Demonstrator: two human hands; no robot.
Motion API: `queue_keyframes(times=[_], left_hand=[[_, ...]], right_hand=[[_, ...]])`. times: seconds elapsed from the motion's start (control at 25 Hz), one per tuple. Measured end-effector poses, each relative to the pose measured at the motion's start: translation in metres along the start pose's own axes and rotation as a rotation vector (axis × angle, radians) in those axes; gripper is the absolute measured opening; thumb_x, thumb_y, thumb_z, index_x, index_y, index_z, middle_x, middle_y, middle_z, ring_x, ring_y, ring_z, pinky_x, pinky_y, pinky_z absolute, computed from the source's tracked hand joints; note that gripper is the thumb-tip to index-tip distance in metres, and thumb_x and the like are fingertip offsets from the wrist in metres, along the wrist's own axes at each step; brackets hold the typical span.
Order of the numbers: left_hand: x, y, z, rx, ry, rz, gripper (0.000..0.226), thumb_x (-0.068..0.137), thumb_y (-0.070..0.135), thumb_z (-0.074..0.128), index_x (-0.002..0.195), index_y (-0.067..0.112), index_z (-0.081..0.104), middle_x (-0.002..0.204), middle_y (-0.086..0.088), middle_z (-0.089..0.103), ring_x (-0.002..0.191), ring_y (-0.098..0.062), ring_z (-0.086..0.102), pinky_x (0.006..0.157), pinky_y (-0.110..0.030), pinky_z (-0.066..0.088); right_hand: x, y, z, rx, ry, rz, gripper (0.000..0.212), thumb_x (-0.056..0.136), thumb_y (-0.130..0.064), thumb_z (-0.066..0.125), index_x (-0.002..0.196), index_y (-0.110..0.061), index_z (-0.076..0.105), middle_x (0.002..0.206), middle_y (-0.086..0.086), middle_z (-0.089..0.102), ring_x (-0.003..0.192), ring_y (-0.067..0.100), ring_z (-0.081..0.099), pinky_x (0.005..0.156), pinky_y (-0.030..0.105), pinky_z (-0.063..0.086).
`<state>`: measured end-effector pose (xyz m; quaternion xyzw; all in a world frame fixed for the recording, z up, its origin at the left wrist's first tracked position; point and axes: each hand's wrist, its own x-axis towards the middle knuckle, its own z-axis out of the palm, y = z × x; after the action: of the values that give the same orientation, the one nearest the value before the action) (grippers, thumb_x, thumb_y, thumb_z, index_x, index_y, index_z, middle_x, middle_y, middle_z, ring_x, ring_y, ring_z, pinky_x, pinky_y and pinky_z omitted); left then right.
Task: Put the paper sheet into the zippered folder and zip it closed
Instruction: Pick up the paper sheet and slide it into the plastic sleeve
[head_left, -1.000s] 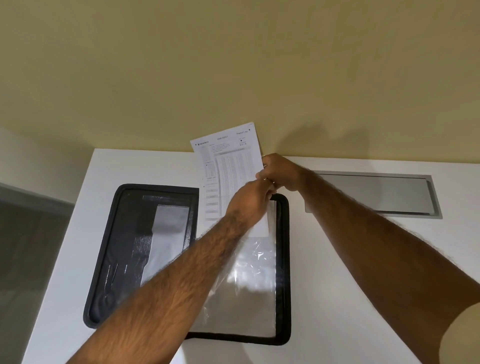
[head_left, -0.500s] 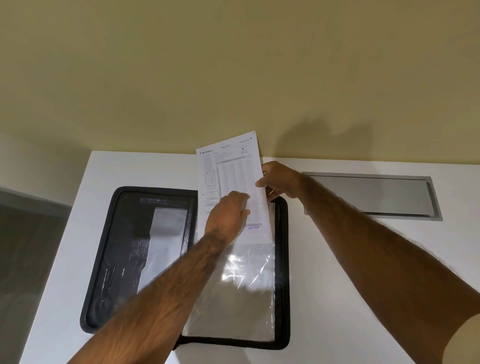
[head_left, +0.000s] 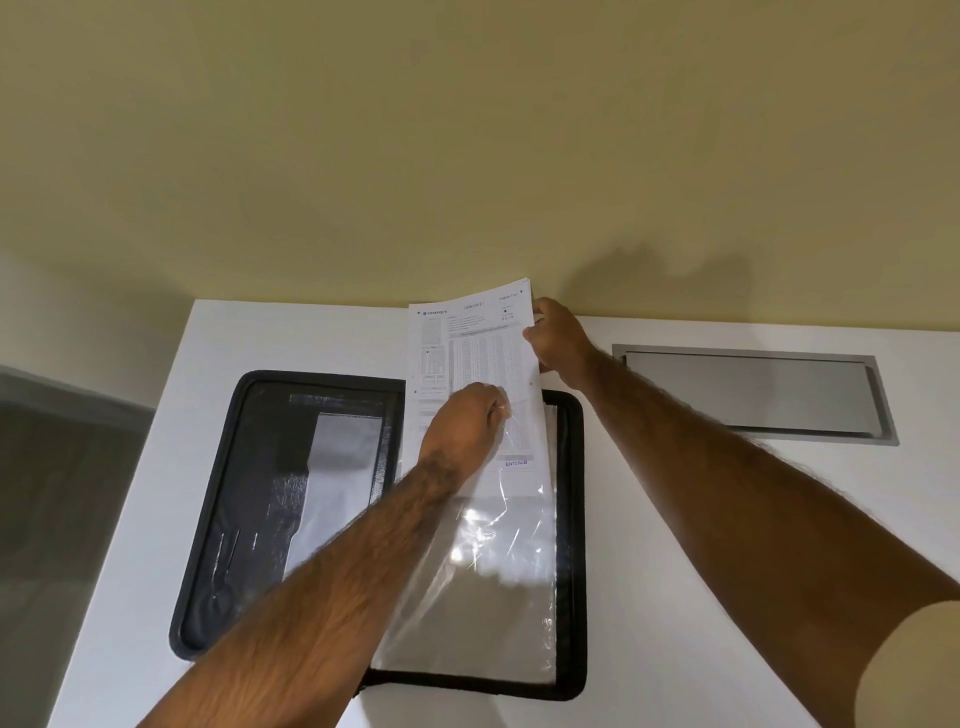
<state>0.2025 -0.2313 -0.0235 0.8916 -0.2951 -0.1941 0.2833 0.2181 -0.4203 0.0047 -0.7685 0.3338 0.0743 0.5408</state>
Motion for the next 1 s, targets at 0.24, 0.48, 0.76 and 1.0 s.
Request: queue_keyframes(times=[0.24,0.48,0.76,1.0], left_hand=[[0.004,0.001,-0.004,-0.054,0.03,-0.038,0.02,0.1,0.015,0.053,0.088,0.021,0.068,0.086,0.015,0.06,0.077,0.001,0.054,0.071,-0.007,0.036],[0.005,0.003,-0.007,-0.05,-0.014,-0.053,0.023,0.099,0.01,0.049,0.089,0.016,0.069,0.096,0.003,0.07,0.087,-0.011,0.064,0.082,-0.029,0.054],[0.01,0.028,-0.006,-0.049,-0.339,-0.09,0.021,0.088,0.04,0.068,0.094,0.02,0.071,0.099,0.005,0.071,0.088,-0.013,0.066,0.081,-0.032,0.056],[0.023,0.055,-0.002,-0.09,-0.117,-0.084,0.022,0.095,0.02,0.062,0.086,0.005,0.074,0.089,-0.005,0.075,0.082,-0.02,0.068,0.08,-0.039,0.058]], right_hand=[[-0.011,0.016,0.003,-0.151,-0.024,-0.08,0.05,0.087,0.007,0.04,0.132,-0.008,0.054,0.128,0.011,0.063,0.104,0.022,0.058,0.073,0.029,0.052],[-0.026,0.037,-0.009,0.003,-0.124,-0.008,0.048,0.09,0.008,0.047,0.133,-0.013,0.055,0.119,0.014,0.068,0.101,0.031,0.069,0.082,0.044,0.062],[-0.017,0.002,-0.013,-0.055,-0.156,0.0,0.049,0.09,0.01,0.04,0.134,-0.007,0.053,0.124,0.016,0.064,0.102,0.032,0.067,0.065,0.044,0.063],[-0.014,-0.019,-0.013,-0.151,-0.195,-0.077,0.05,0.085,0.014,0.037,0.129,0.0,0.057,0.125,0.018,0.065,0.107,0.038,0.067,0.073,0.06,0.061]])
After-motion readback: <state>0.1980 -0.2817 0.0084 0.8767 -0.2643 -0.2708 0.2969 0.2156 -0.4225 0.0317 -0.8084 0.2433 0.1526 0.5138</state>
